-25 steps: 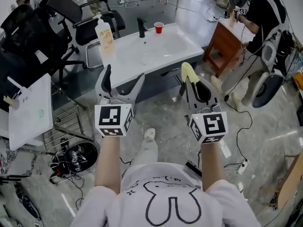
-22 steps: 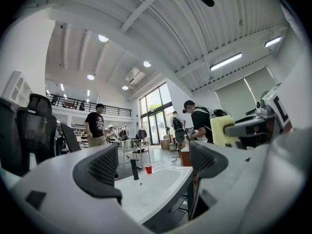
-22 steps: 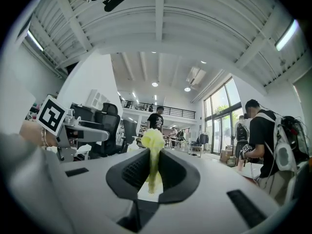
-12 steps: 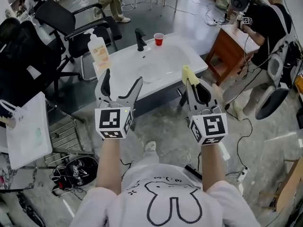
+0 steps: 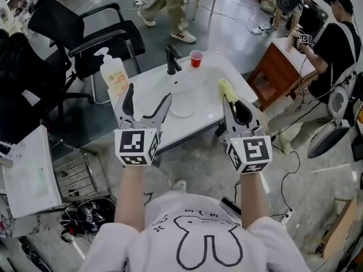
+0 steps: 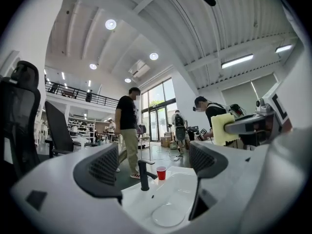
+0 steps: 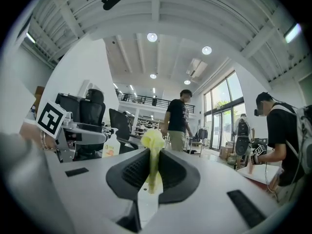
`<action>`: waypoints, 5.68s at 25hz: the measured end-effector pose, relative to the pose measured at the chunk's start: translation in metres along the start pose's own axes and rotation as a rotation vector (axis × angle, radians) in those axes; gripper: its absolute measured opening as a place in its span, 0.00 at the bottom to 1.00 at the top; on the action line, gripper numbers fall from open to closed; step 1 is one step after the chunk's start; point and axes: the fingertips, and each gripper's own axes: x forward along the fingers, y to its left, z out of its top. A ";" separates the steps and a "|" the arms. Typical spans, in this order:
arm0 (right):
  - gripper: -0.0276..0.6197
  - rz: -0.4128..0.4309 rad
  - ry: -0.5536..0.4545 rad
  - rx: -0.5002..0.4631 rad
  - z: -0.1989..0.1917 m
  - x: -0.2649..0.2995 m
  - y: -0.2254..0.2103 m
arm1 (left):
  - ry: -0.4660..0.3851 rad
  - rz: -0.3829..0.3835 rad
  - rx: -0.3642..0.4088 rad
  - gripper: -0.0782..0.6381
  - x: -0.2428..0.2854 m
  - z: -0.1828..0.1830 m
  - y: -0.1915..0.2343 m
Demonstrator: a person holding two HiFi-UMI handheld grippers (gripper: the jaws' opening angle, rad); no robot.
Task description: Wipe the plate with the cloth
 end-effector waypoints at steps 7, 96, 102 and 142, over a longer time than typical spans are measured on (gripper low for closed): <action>0.12 0.027 0.029 -0.004 -0.010 0.045 0.002 | 0.020 0.003 -0.021 0.73 0.029 -0.015 0.024; 0.12 0.711 1.195 0.025 -0.443 0.224 0.018 | 1.039 0.165 -0.886 0.26 0.129 -0.420 -0.025; 0.12 0.712 1.199 0.017 -0.444 0.224 0.020 | 1.003 0.172 -1.058 0.20 0.131 -0.430 -0.023; 0.12 0.331 0.599 0.167 -0.169 0.211 -0.073 | 0.591 -0.247 -0.818 0.13 0.159 -0.186 -0.045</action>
